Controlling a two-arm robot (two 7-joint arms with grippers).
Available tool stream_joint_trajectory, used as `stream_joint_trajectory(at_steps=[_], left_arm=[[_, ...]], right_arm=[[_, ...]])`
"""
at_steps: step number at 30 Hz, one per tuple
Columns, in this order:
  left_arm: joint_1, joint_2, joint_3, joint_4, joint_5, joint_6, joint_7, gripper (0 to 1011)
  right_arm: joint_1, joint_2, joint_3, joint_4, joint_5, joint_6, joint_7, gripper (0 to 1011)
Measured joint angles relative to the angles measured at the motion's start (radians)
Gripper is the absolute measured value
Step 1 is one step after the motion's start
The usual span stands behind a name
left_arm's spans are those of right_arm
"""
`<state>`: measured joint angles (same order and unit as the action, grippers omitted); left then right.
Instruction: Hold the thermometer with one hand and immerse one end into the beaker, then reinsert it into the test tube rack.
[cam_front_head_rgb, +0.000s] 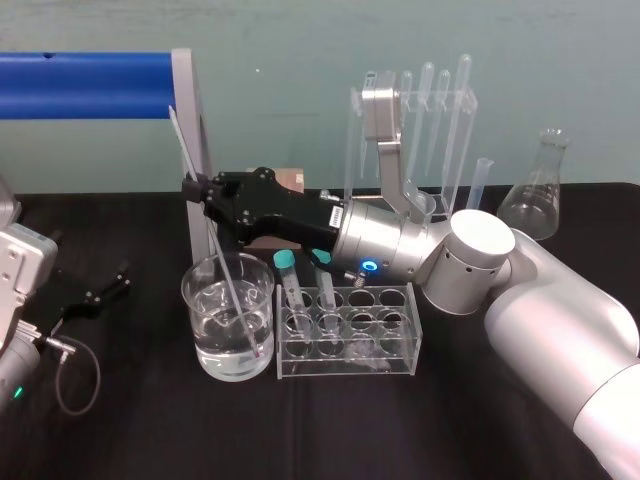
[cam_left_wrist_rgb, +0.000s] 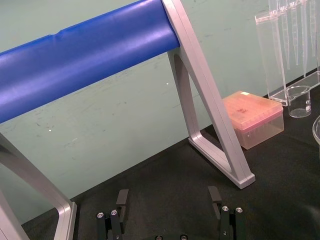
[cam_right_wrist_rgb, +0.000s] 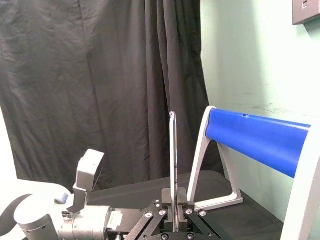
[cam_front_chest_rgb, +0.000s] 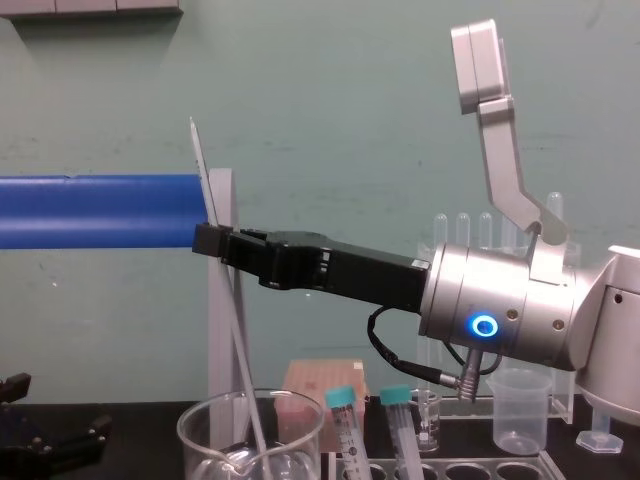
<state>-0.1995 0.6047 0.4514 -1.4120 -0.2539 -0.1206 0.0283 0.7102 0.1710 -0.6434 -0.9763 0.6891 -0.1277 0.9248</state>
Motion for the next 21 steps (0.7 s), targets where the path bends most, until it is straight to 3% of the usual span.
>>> stream_joint_trajectory(at_steps=[21], left_arm=[[0.000, 0.000, 0.000, 0.000, 0.000, 0.000, 0.000, 1008]], right_arm=[[0.000, 0.001, -0.003, 0.001, -0.003, 0.004, 0.001, 53]])
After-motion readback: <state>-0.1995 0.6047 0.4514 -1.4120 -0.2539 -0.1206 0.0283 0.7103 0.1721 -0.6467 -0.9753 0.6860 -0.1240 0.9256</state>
